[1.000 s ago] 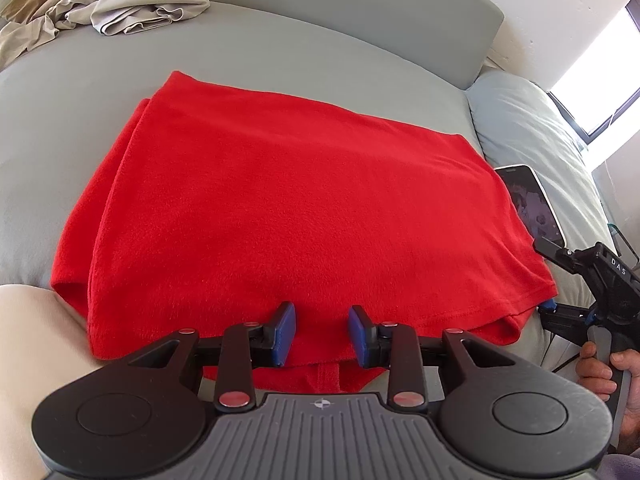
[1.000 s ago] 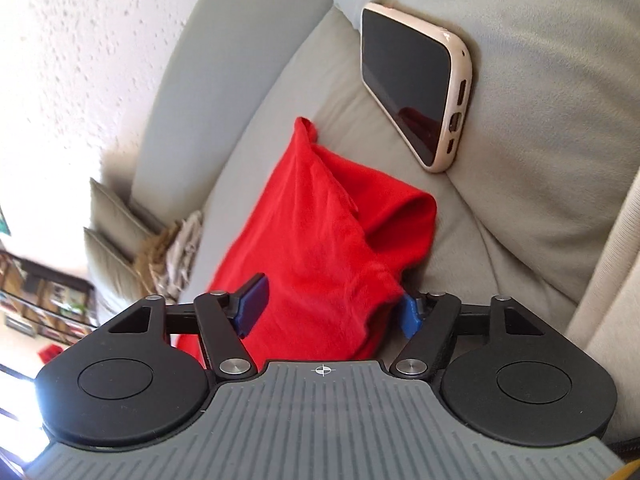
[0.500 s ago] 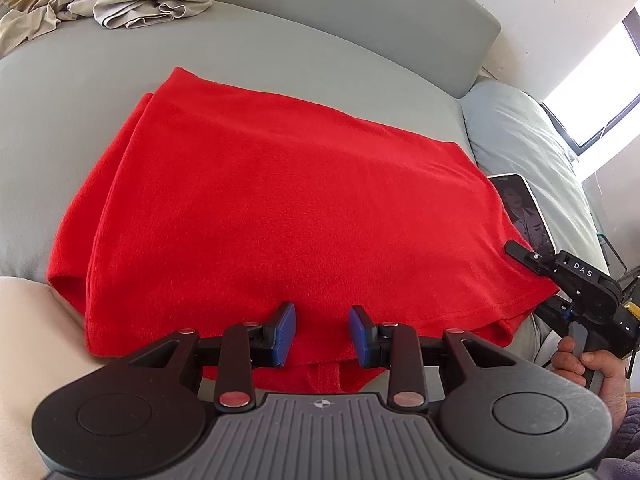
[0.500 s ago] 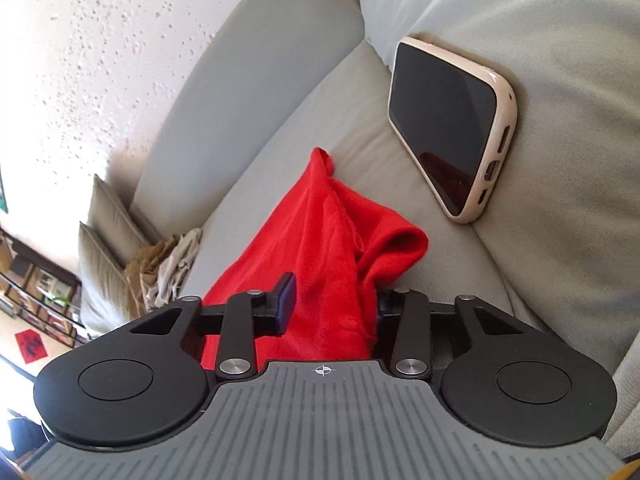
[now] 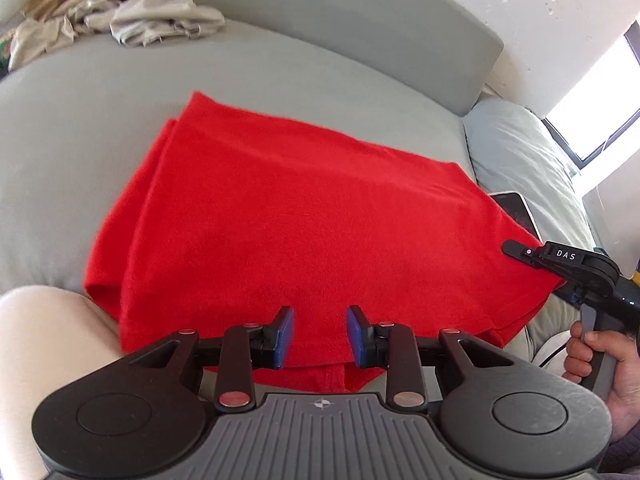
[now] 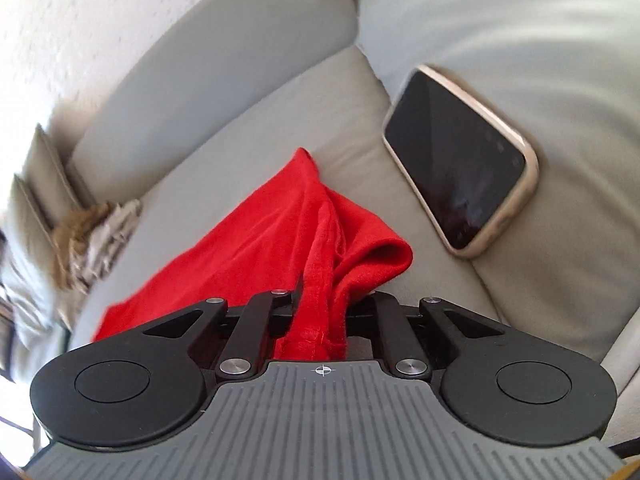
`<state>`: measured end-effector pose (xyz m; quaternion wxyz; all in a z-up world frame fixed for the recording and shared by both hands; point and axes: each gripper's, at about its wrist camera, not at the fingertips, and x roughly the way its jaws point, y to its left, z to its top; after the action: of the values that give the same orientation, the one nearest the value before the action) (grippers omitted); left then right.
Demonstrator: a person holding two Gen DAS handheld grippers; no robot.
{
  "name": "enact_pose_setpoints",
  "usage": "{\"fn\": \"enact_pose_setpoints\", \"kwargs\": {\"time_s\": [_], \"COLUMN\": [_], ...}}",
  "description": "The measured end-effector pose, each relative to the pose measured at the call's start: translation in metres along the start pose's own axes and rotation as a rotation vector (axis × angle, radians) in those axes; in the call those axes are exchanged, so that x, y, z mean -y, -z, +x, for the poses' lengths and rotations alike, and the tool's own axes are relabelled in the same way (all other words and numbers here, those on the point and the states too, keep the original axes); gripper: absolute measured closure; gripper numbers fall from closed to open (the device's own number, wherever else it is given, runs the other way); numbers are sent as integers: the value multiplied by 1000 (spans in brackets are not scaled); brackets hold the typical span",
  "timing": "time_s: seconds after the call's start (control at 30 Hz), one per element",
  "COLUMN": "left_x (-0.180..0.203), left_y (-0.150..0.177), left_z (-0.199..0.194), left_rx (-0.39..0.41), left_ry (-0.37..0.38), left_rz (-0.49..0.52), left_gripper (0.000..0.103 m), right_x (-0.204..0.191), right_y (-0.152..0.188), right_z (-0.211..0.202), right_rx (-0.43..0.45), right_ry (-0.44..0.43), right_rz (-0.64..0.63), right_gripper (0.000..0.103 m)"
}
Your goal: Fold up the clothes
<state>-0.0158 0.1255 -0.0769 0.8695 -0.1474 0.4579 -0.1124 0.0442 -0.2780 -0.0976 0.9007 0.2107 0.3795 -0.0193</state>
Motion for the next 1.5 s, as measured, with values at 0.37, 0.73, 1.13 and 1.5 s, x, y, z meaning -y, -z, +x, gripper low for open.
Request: {"fn": "enact_pose_setpoints", "kwargs": {"time_s": [0.37, 0.73, 1.13, 1.5], "left_x": [-90, -132, -143, -136], "left_y": [-11, 11, 18, 17], "left_z": [-103, -100, -98, -102], "left_rx": [274, 246, 250, 257], "left_ry": [-231, -214, -189, -220], "left_rz": [-200, -346, -370, -363], "left_gripper": [72, 71, 71, 71], "right_x": [-225, -300, -310, -311], "right_y": [59, 160, 148, 154], "right_z": [-10, 32, -4, 5], "right_rx": [151, 4, 19, -32], "right_ry": [43, -60, -130, -257], "right_rz": [-894, -1156, -995, -1070], "right_gripper": [92, 93, 93, 91]}}
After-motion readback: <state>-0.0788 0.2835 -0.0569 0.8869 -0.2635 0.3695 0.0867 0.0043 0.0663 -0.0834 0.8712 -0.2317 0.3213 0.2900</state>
